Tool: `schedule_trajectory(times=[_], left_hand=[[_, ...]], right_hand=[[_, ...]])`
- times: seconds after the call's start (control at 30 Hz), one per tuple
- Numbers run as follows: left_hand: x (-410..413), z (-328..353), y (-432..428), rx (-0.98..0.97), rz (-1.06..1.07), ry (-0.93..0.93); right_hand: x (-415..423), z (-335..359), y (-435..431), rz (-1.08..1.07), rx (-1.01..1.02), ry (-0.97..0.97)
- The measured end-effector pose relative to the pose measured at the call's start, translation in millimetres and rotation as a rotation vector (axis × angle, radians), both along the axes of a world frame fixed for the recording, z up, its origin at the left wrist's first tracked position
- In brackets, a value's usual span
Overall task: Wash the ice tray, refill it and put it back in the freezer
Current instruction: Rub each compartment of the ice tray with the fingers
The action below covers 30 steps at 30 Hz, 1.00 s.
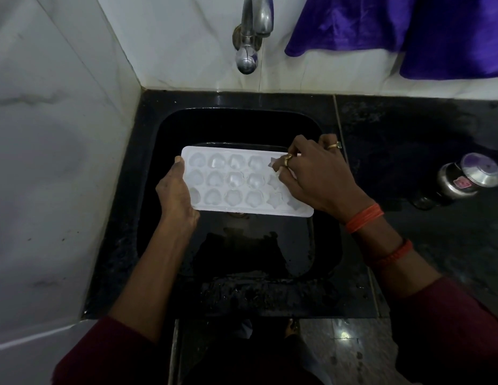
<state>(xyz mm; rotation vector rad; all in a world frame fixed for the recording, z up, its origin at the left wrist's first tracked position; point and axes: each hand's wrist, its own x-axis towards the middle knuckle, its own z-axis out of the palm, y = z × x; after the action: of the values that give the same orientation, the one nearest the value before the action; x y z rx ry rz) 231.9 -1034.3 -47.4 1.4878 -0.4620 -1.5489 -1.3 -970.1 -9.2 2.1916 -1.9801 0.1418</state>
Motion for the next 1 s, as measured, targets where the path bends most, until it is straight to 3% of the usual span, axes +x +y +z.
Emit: schedule_trajectory(times=[0.17, 0.43, 0.67, 1.0], left_hand=[[0.7, -1.1, 0.3, -0.001, -0.010, -0.002], [1.4, -2.8, 2.6, 0.013, 0.004, -0.004], [0.2, -2.3, 1.4, 0.002, 0.002, 0.007], [0.2, 1.0, 4.7, 0.001, -0.005, 0.005]], right_hand=[[-0.1, 2.9, 1.9, 0.007, 0.004, -0.068], [3.3, -3.4, 3.8, -0.020, 0.030, -0.014], [10.2, 5.5, -0.3, 0.029, -0.057, -0.154], [13.6, -0.6, -6.0, 0.059, 0.088, -0.021]])
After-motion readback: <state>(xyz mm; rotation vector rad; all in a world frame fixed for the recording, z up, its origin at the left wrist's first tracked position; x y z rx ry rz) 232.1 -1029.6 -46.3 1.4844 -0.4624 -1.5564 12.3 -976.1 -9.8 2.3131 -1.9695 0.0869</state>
